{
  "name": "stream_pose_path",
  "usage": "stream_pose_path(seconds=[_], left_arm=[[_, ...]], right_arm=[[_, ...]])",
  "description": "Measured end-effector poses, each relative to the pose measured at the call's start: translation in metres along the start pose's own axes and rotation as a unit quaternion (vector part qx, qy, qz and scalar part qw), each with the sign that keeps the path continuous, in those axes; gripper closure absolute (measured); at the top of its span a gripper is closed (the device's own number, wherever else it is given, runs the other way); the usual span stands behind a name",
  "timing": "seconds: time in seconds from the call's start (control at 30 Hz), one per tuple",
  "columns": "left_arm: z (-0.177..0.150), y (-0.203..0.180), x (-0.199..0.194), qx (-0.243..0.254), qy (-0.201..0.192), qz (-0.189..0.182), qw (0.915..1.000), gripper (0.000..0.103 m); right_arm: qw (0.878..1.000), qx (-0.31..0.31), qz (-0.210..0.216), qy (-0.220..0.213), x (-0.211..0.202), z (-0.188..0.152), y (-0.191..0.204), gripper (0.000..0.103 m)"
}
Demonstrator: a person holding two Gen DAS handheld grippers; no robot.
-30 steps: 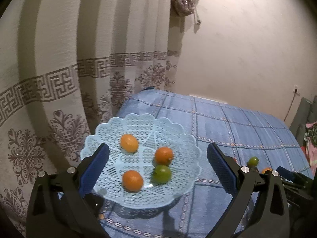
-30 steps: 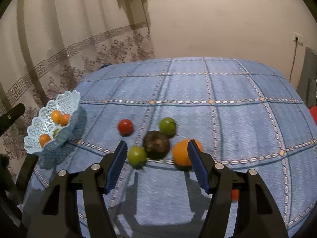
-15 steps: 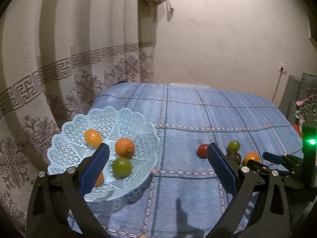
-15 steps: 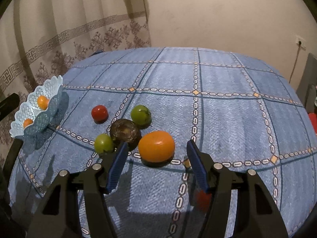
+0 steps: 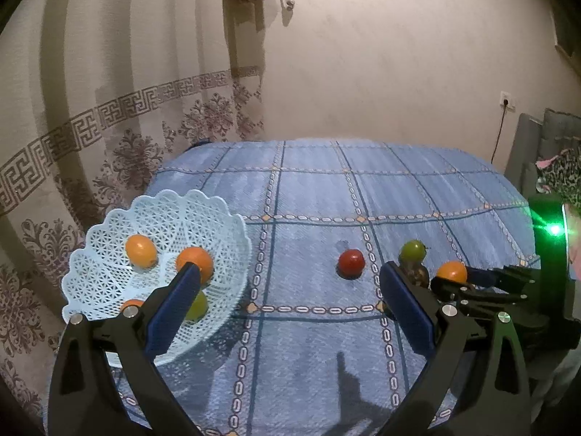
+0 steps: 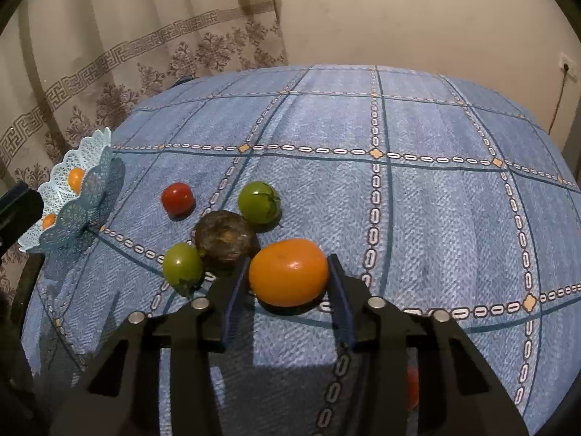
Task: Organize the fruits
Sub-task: 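Grasp a large orange with the right tool while the left tool grasps a green tomato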
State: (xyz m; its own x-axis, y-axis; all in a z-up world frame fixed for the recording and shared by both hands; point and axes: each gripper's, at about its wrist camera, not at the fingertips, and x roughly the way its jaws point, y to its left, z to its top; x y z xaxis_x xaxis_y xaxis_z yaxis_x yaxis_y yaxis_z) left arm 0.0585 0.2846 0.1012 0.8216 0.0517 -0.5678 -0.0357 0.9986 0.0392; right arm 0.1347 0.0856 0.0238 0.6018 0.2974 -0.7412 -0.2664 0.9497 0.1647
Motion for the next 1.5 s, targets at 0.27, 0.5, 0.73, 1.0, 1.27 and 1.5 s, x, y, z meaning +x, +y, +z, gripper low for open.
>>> stream_pose_path(seconds=[0.27, 0.5, 0.73, 1.0, 1.27, 1.5], left_arm=[[-0.007, -0.019, 0.013, 0.021, 0.02, -0.017, 0.9994, 0.003], [-0.018, -0.044, 0.032, 0.053, 0.042, -0.041, 0.9969, 0.003], [-0.023, -0.058, 0.052, 0.064, 0.078, -0.081, 0.9916, 0.013], [-0.026, -0.072, 0.073, 0.073, 0.115, -0.113, 0.9842, 0.034], [-0.03, -0.081, 0.081, 0.072, 0.122, -0.144, 0.9795, 0.062], [-0.033, -0.087, 0.073, 0.083, 0.114, -0.143, 0.9797, 0.073]], right_arm=[[1.0, 0.017, 0.002, -0.019, -0.015, 0.0, -0.007, 0.061], [0.998, 0.04, -0.012, -0.045, -0.029, 0.004, -0.021, 0.061], [0.997, 0.049, -0.01, -0.05, -0.035, 0.003, -0.027, 0.061], [0.997, 0.052, -0.007, -0.052, -0.036, 0.002, -0.027, 0.061], [0.998, 0.049, -0.006, -0.05, -0.035, 0.0, -0.024, 0.061], [0.997, 0.049, -0.008, -0.052, -0.035, -0.001, -0.025, 0.061]])
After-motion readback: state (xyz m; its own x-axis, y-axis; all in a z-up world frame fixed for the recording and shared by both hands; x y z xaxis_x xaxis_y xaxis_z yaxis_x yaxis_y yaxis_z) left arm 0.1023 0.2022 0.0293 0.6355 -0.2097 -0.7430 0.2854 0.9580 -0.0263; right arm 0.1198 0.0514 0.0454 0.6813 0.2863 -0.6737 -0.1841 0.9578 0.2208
